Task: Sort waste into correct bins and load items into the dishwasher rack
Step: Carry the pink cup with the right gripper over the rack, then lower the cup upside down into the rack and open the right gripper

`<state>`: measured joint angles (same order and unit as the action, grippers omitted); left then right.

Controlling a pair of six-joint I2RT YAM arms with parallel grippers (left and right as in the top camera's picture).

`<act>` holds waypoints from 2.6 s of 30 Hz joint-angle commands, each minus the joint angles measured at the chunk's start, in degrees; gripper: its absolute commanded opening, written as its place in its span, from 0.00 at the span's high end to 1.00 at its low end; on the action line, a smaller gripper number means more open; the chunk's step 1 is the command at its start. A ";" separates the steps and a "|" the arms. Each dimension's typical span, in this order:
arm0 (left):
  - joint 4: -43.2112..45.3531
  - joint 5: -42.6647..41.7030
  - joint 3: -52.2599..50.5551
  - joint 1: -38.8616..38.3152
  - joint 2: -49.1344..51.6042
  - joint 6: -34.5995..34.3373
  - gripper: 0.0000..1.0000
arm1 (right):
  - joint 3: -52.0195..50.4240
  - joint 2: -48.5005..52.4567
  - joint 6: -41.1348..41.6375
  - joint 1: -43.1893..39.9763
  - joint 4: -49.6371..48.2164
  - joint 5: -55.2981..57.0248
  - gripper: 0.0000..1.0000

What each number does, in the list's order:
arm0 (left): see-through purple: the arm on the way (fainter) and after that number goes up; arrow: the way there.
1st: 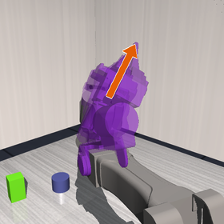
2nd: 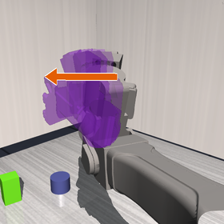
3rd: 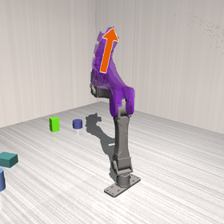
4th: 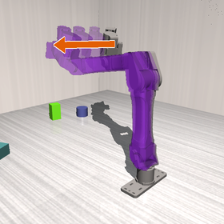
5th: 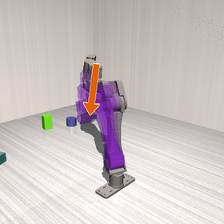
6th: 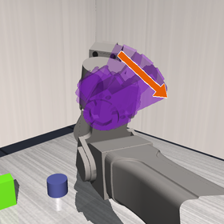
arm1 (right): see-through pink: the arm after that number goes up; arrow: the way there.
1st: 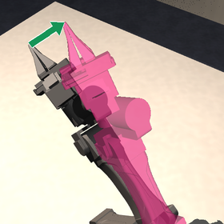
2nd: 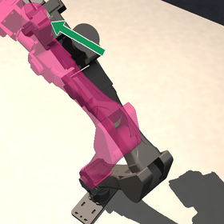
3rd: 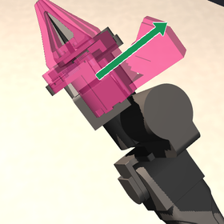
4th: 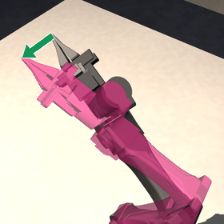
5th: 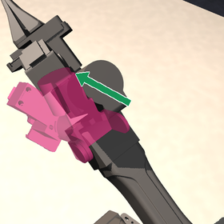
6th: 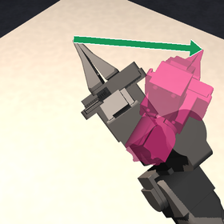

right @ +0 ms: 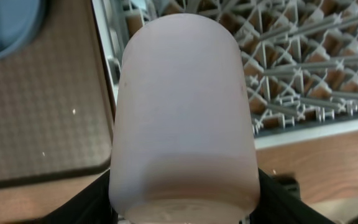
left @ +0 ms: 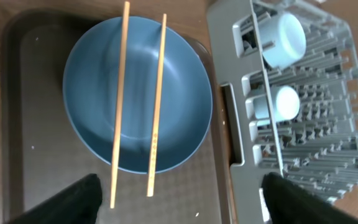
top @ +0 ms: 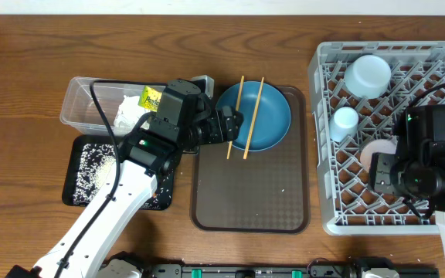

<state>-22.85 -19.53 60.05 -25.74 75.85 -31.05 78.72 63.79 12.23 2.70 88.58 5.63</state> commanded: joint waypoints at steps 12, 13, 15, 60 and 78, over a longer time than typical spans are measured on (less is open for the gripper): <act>-0.26 1.20 0.07 -0.07 -0.31 0.59 0.05 | 0.63 0.52 0.98 -0.92 3.56 -3.65 0.99; -0.26 1.20 0.07 -0.07 -0.31 0.59 0.05 | 0.63 0.90 0.74 -0.92 3.52 -4.63 0.99; -0.26 1.20 0.07 -0.07 -0.31 0.59 0.04 | 0.63 1.92 -0.63 -0.92 3.17 -6.73 0.99; -0.26 1.20 0.07 -0.07 -0.28 0.59 0.00 | -10.10 18.21 -3.02 -0.92 -14.51 -3.63 0.99; -0.26 1.20 0.07 -0.07 -0.31 0.59 0.00 | -14.01 18.23 -1.53 -0.92 -18.08 -3.74 0.94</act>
<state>-22.96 -19.07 60.05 -25.74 75.85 -31.07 64.90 82.02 10.02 2.70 70.63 1.32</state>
